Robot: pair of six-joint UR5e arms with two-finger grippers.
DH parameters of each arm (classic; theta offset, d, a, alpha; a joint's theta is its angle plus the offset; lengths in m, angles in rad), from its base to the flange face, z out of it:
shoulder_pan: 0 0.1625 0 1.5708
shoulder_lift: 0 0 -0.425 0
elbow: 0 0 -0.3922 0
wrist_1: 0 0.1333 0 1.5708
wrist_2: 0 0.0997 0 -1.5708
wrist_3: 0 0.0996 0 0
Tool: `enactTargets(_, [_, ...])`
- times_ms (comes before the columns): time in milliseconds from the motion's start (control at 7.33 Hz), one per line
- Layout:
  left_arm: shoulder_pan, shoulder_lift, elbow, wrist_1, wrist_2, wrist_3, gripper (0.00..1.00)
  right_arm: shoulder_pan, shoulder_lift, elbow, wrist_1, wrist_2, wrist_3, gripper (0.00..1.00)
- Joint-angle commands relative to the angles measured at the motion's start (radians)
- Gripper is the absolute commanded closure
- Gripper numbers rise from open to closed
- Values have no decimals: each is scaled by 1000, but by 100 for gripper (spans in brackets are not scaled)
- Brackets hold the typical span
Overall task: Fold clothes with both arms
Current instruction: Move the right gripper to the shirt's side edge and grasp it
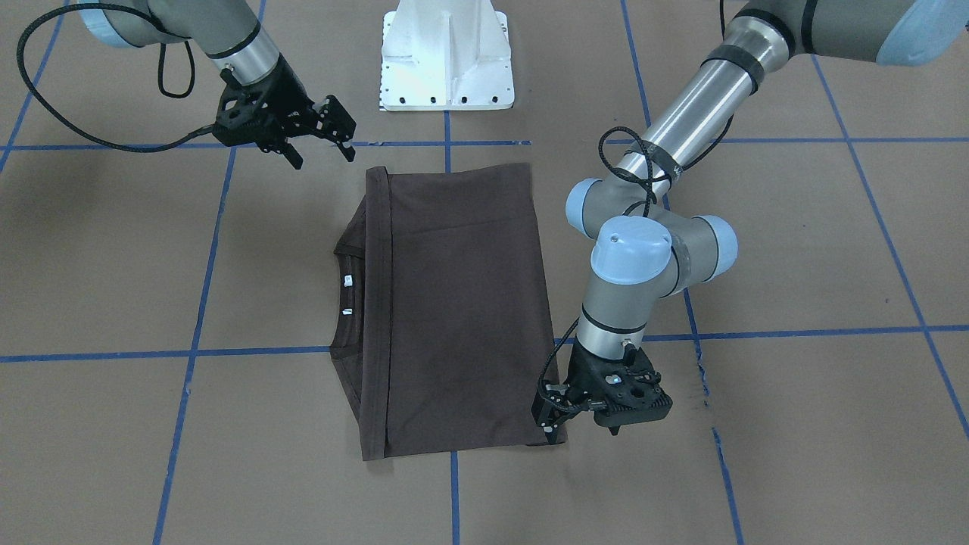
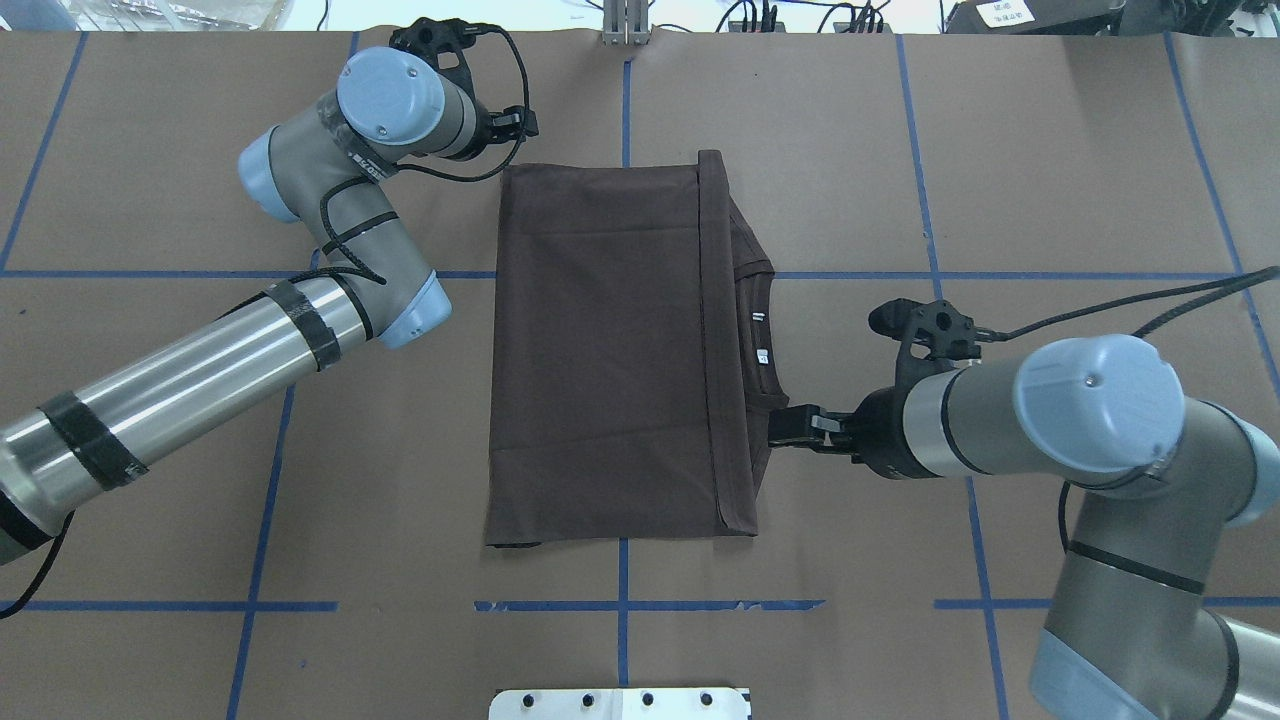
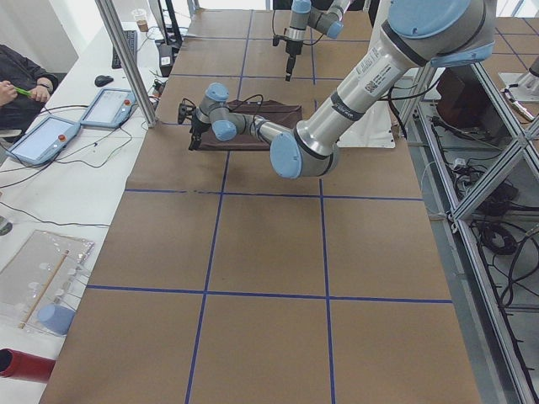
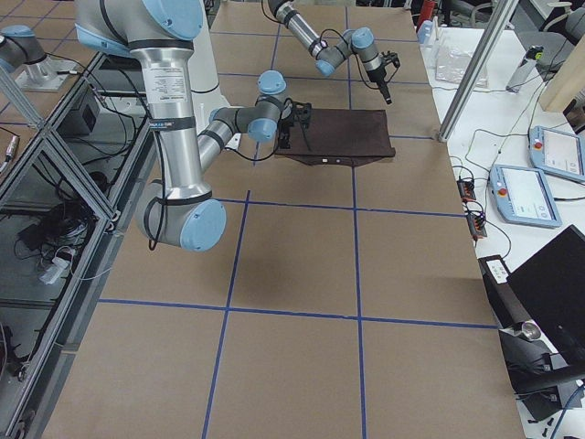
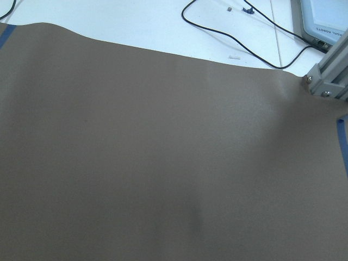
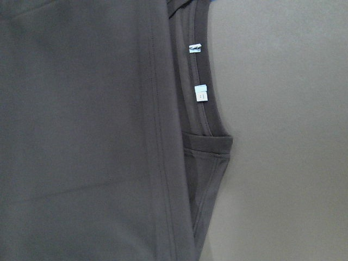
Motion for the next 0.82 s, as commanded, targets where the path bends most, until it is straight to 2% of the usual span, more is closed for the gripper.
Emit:
enactTargets(0, [-4,149,-265,94,-45,5,0,4,154,-108,-185,1,-155,0])
enactTargets(136, [-4,184,-388,210,-70,5,0,2,200,-165,-208,3,-191,0])
enactTargets(273, [-2,182,-478,333,-76,5,0,-1,221,-174,-251,15,-198,0])
enactTargets(545, [2,193,-594,443,-78,4,0,-54,290,-176,-384,15,-246,0])
enactTargets(682, [5,211,-619,448,-78,2,0,-89,297,-185,-433,15,-250,0])
